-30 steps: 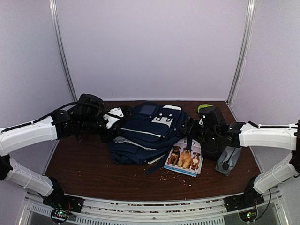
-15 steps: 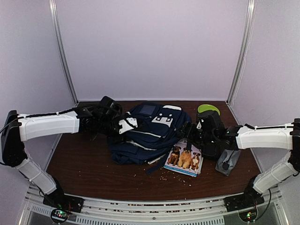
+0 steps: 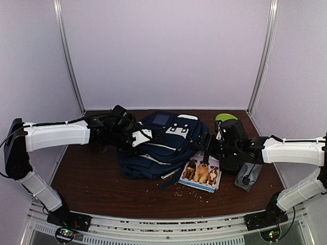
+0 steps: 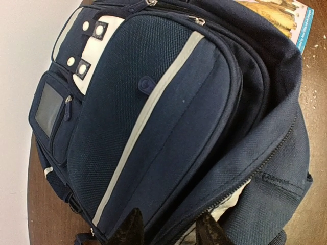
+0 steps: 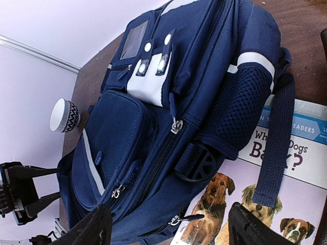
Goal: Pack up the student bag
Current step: Adjust the student bag at the center of the board.
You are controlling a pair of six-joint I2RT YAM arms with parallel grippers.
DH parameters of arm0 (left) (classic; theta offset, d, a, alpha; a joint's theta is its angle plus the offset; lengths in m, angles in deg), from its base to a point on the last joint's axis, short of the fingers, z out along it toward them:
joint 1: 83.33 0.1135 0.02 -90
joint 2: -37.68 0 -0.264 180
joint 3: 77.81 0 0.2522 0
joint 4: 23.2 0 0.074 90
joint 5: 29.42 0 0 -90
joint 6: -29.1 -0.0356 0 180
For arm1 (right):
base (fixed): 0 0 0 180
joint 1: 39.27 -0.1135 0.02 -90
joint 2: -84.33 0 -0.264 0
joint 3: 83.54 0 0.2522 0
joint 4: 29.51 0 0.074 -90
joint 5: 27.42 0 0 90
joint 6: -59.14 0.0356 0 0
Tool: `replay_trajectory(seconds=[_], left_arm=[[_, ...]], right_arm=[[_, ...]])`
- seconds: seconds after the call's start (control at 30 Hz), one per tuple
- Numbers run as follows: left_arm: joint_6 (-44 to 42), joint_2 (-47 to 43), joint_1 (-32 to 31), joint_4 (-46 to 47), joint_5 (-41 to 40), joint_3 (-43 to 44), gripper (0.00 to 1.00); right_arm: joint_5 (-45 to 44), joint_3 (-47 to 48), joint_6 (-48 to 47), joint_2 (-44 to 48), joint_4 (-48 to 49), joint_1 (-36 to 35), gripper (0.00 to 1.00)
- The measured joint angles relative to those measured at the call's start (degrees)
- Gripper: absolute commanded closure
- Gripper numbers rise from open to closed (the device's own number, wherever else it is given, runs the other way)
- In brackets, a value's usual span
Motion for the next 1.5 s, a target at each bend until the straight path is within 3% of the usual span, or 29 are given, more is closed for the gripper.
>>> replay_trajectory(seconds=[0.2, 0.33, 0.5, 0.93, 1.23, 1.5], left_arm=[[0.81, -0.04, -0.24, 0.04, 1.31, -0.11, 0.42], [1.18, -0.04, -0.9, 0.0, 1.44, -0.13, 0.55], [1.81, -0.04, -1.25, 0.02, 1.57, -0.28, 0.7], [2.86, -0.07, -2.01, 0.55, 1.03, -1.38, 1.0], [5.6, -3.19, -2.71, 1.49, -1.29, -3.52, 1.0], [10.36, -13.79, -2.73, 3.56, -2.99, -4.9, 1.0]], right_arm=[[0.28, -1.75, 0.35, -0.28, 0.09, -0.39, 0.21], [0.87, -1.7, 1.2, -1.64, 1.49, -0.5, 0.24], [1.44, -1.44, 0.42, -3.06, 2.54, -1.22, 0.36], [1.29, -11.93, -13.0, -1.79, 13.57, -2.54, 0.48], [5.03, -15.08, -10.05, -4.81, 25.88, -2.51, 0.19], [1.86, -14.99, -1.2, 3.26, 26.64, -1.79, 0.16]])
